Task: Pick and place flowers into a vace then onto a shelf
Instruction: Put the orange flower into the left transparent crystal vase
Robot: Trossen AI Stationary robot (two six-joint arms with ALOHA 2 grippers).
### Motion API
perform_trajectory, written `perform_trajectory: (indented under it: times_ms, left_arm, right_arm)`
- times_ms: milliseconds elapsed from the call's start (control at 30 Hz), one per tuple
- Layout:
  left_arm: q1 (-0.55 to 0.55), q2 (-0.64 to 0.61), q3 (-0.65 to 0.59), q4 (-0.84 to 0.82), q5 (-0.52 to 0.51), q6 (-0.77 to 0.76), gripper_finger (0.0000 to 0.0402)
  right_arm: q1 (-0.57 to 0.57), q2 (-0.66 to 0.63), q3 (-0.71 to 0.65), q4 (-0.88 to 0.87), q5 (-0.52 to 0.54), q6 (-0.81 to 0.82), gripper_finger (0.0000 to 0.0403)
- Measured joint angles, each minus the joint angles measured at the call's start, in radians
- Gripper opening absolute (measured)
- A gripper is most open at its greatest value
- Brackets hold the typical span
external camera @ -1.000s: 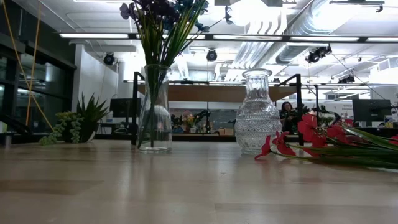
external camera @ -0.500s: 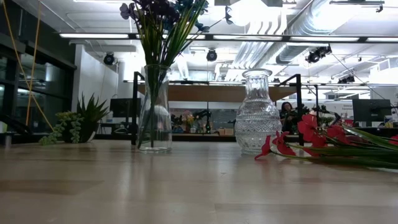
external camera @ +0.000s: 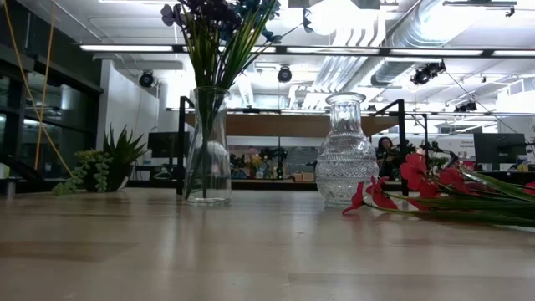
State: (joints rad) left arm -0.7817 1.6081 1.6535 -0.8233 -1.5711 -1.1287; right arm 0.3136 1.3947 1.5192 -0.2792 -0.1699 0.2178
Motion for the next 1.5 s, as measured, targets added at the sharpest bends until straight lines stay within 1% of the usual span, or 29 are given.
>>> perform_trajectory:
  times_ms: [100, 333, 533, 667, 767, 967, 1033, 1167, 1233, 1367, 1500]
  left_arm:
    - [0.012, 0.0, 0.0, 0.095, -0.002, 0.099, 0.0035]
    - [0.011, 0.0, 0.0, 0.348, -0.002, 0.396, 0.0035]
    - [0.011, 0.0, 0.0, 0.572, -0.002, 0.648, 0.0035]
    - [0.011, 0.0, 0.0, 0.697, 0.011, 0.777, 0.0035]
    - [0.024, 0.0, 0.0, 0.778, 0.068, 0.855, 0.0035]
    - [0.074, 0.0, 0.0, 0.996, 0.277, 1.09, 0.0035]
    - [0.088, 0.0, 0.0, 1.05, 0.317, 1.155, 0.0035]
    - [0.091, 0.0, 0.0, 1.071, 0.363, 1.192, 0.0035]
    - [0.089, 0.0, 0.0, 1.08, 0.367, 1.199, 0.0035]
    - [0.088, -0.001, 0.0, 1.086, 0.415, 1.202, 0.0035]
    - [0.088, -0.001, 0.0, 1.085, 0.419, 1.202, 0.0035]
  right_arm:
    - [-0.01, 0.022, 0.0, -0.013, 0.0, -0.001, 0.0139]
    - [-0.052, 0.061, 0.0, -0.009, -0.015, 0.007, 0.0139]
    - [-0.084, 0.083, 0.0, 0.064, -0.127, 0.01, 0.0139]
    - [-0.093, 0.096, 0.0, 0.108, -0.149, 0.009, 0.0145]
    - [-0.102, 0.099, 0.0, 0.131, -0.154, 0.005, 0.016]
    - [-0.113, 0.099, 0.0, 0.157, -0.154, 0.001, 0.02]
    - [-0.114, 0.099, 0.0, 0.164, -0.154, -0.001, 0.021]
    - [-0.113, 0.099, 0.0, 0.173, -0.154, -0.002, 0.0221]
    - [-0.113, 0.099, 0.0, 0.18, -0.153, -0.002, 0.0222]
    - [-0.113, 0.099, 0.0, 0.201, -0.12, -0.008, 0.0219]
    - [-0.118, 0.099, 0.0, 0.243, -0.126, 0.004, 0.0211]
